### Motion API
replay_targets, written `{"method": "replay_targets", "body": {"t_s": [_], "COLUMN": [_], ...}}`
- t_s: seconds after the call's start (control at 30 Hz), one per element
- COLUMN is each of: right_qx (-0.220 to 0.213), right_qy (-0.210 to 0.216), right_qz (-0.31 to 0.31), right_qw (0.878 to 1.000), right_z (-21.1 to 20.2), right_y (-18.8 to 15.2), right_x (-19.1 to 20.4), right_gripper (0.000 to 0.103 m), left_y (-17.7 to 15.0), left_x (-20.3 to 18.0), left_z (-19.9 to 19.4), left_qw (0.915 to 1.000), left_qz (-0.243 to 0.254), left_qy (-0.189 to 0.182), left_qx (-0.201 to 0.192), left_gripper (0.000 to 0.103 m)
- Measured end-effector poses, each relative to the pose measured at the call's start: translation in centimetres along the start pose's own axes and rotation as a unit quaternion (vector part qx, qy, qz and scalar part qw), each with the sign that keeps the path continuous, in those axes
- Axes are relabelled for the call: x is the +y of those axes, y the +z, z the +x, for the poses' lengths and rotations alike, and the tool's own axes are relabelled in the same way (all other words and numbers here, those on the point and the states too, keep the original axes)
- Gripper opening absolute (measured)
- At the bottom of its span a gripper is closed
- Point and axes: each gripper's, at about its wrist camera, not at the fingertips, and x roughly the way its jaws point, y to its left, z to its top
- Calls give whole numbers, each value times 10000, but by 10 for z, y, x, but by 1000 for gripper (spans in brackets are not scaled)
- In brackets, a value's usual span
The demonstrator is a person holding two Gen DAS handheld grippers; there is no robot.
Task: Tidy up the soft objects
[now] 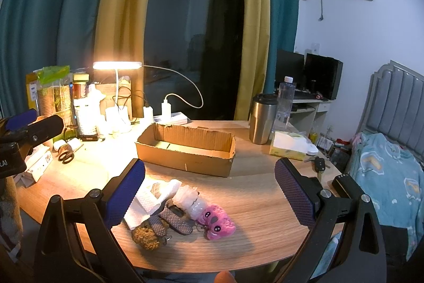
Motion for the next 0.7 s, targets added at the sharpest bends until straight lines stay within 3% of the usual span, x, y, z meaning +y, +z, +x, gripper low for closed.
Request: {"method": "replay_targets", "body": {"t_s": [0.7], "right_qx": [17], "right_qy": [0], "right_qz": [6], "right_qw": [10000], "right_z": [-1], "right_y": [-2], "right_x": [1], "right_gripper": [100], "left_y": [-1], "left_x": [1], "left_z": [-1], "left_qw": [10000], "left_qz": [34], "left_qy": [29], "left_qx": [11], "left_gripper": [102]}}
